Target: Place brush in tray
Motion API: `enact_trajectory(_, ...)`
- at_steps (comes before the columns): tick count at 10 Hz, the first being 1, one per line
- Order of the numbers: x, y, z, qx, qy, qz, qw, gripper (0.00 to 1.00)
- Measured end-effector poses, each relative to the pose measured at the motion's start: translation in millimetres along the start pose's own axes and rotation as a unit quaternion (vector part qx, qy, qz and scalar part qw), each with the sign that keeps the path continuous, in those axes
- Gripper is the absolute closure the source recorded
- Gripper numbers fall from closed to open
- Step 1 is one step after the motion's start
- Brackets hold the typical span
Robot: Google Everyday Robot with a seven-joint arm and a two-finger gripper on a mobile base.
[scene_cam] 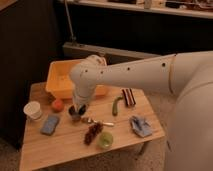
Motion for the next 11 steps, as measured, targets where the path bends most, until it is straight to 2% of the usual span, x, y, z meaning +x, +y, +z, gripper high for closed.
enact_trajectory(2, -27, -18, 7, -0.014, 0.002, 0.011, 0.9998, 1.00)
enact_trajectory(4, -52, -23, 21, -0.035, 0.009, 0.015, 0.9992, 1.00)
enact_trajectory(6, -66, -29, 32, -0.044, 0.017, 0.019, 0.9987, 1.00)
enact_trajectory(9, -88, -31, 43, -0.046, 0.026, 0.018, 0.9985, 1.00)
enact_trajectory(11, -100, -41, 45, -0.044, 0.026, 0.026, 0.9984, 1.00)
